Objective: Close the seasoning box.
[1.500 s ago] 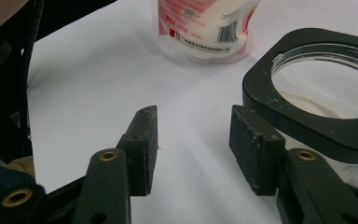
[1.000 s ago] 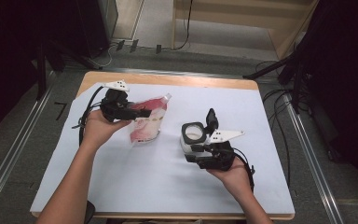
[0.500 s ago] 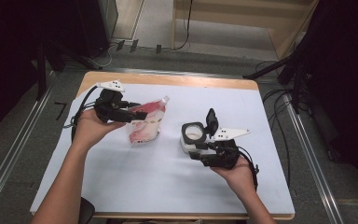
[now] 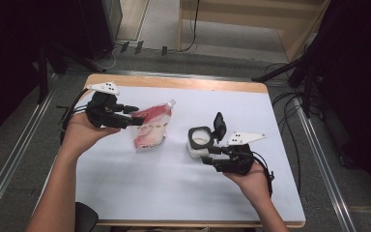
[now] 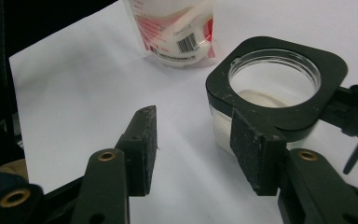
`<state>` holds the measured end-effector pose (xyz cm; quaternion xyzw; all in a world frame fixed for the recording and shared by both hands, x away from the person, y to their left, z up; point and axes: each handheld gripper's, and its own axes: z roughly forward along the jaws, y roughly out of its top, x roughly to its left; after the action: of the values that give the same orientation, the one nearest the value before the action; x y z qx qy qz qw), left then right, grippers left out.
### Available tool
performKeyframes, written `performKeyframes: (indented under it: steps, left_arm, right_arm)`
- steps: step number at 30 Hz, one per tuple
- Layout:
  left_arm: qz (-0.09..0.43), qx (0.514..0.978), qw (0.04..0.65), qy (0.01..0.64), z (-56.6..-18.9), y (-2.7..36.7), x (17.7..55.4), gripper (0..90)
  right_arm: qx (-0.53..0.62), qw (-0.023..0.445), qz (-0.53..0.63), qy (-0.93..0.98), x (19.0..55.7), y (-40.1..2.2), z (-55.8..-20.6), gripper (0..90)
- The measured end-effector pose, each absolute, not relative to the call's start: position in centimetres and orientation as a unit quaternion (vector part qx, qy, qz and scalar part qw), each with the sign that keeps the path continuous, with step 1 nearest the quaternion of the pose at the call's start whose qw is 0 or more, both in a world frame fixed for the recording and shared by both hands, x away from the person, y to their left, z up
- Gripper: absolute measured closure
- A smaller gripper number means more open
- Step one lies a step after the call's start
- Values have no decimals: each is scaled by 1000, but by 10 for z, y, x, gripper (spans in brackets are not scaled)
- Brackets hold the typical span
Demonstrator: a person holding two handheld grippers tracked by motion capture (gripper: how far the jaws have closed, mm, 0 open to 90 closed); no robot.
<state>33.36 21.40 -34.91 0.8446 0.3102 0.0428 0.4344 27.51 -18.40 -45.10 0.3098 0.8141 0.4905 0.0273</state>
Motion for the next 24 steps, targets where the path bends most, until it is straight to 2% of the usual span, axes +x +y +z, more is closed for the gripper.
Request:
performKeyframes:
  steps: [14,17,24]
  left_arm:
    - [47,835,428,342,-350,249,328,420]
    - [50,830,432,349,-354,254,329,411]
    - [53,834,405,371,-367,261,332,446]
  right_arm:
    - [331,34,492,805,277,-207,-447,539]
    - [336,35,487,805,278,-211,-447,593]
    - [364,31,496,788,282,-225,-440,816]
